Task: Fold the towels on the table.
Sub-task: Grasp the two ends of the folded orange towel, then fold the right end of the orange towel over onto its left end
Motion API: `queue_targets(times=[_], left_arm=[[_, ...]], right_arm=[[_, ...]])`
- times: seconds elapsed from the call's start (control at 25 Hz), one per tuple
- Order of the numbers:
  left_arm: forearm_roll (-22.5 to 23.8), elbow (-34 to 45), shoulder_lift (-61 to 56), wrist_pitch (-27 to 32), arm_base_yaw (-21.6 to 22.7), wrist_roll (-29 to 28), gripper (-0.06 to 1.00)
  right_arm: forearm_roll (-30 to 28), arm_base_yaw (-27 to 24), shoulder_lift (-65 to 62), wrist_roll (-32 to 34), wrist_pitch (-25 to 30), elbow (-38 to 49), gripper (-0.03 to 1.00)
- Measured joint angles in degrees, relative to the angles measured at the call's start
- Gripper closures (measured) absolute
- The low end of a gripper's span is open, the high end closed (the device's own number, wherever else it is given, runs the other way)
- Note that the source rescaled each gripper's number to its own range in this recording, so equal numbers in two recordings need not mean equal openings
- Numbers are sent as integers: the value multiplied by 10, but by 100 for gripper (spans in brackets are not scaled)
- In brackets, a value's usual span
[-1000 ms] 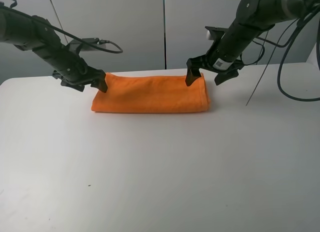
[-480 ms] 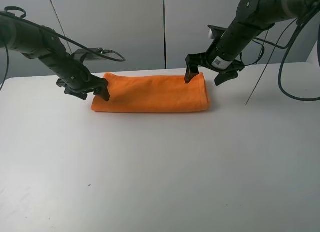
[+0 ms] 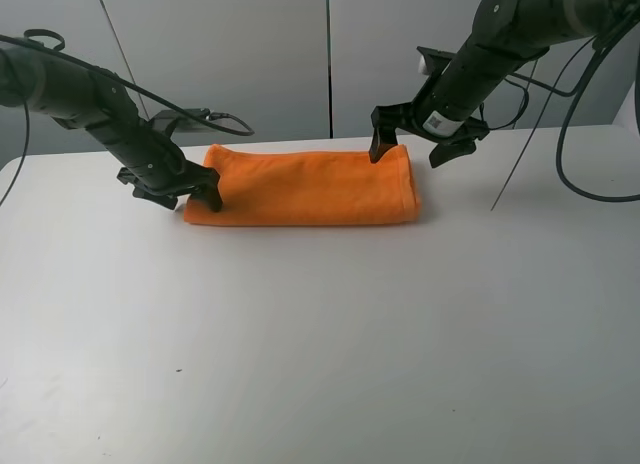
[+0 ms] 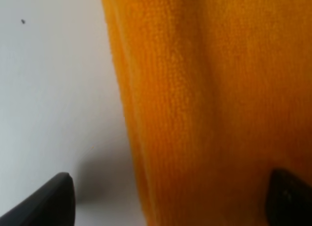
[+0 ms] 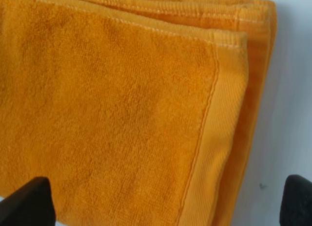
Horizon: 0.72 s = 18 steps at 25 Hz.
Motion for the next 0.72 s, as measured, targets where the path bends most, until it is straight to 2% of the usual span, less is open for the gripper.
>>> queue_targets(times=[0.44, 0.72], left_arm=[[-12, -4, 14, -15, -1, 1, -6], [-12, -8, 16, 0, -1, 1, -6]], right_arm=[[-2, 0, 17, 46, -23, -3, -3], [-2, 0, 52, 76, -24, -3, -3]])
